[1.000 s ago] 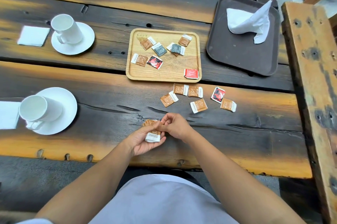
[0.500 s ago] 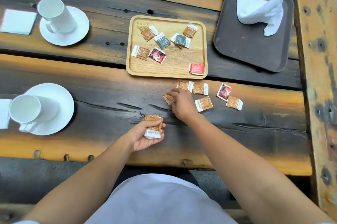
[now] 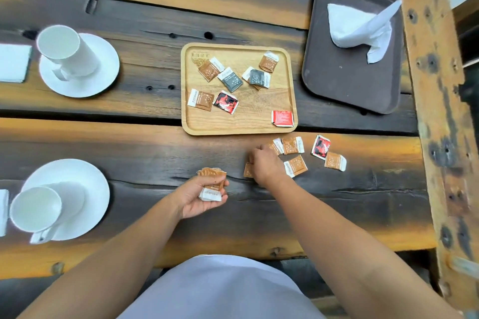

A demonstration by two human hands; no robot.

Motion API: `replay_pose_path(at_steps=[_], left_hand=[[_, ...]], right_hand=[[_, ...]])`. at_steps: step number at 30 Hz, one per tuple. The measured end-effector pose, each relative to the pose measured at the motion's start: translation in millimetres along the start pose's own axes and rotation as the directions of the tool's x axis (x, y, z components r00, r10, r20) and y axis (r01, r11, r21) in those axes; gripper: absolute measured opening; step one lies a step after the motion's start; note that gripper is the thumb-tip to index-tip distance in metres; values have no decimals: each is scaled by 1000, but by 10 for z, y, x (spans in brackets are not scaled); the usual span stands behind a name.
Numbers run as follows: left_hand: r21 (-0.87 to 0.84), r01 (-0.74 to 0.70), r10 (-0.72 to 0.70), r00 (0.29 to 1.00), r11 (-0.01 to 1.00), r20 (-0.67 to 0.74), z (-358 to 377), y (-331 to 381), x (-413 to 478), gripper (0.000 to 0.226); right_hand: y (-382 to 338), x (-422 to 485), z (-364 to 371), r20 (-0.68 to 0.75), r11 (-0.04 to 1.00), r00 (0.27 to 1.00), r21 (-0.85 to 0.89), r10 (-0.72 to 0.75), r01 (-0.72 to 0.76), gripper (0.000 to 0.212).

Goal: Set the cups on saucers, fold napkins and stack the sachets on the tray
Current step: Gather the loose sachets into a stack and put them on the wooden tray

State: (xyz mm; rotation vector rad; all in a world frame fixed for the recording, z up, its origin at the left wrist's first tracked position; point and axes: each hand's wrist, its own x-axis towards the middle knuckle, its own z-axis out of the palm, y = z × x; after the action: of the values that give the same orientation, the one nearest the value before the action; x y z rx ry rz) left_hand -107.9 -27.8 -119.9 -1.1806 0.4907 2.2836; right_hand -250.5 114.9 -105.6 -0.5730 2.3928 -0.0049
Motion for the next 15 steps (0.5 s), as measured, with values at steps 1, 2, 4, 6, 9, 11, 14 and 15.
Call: replay_pose_path(at_steps=[1, 2, 4, 6, 9, 11, 14, 15], left_hand=[[4, -4, 4, 1000, 1000, -5, 6, 36, 1, 16], [-4, -7, 7, 1000, 1000, -9, 10, 59, 3, 14], [-35, -14, 14, 1000, 999, -8, 31, 84, -3, 14], [-69, -32, 31, 999, 997, -12, 70, 74, -3, 21], [-120, -64, 66, 998, 991, 11, 153, 37, 13, 37], [-146, -59, 74, 993, 988, 93, 279, -12, 32, 57], [-129, -79, 103, 976, 988, 194, 529, -128, 74, 81], [-139, -98, 125, 972, 985, 202, 602, -177, 97, 87]], right_hand=[[15, -12, -15, 25, 1000, 1000, 17, 15, -15, 17], [33, -22, -30, 53, 998, 998, 48, 34, -36, 10], [80, -40, -55, 102, 973, 992, 209, 74, -94, 13], [129, -92, -120, 201, 785, 973, 583, 109, -209, 17], [242, -224, -230, 332, 351, 940, 891, -74, -287, 23], [269, -328, -298, 326, 280, 922, 923, -209, -263, 28], [288, -426, -316, 296, 275, 921, 935, -253, -225, 20], [300, -458, -313, 273, 278, 933, 939, -236, -205, 19]])
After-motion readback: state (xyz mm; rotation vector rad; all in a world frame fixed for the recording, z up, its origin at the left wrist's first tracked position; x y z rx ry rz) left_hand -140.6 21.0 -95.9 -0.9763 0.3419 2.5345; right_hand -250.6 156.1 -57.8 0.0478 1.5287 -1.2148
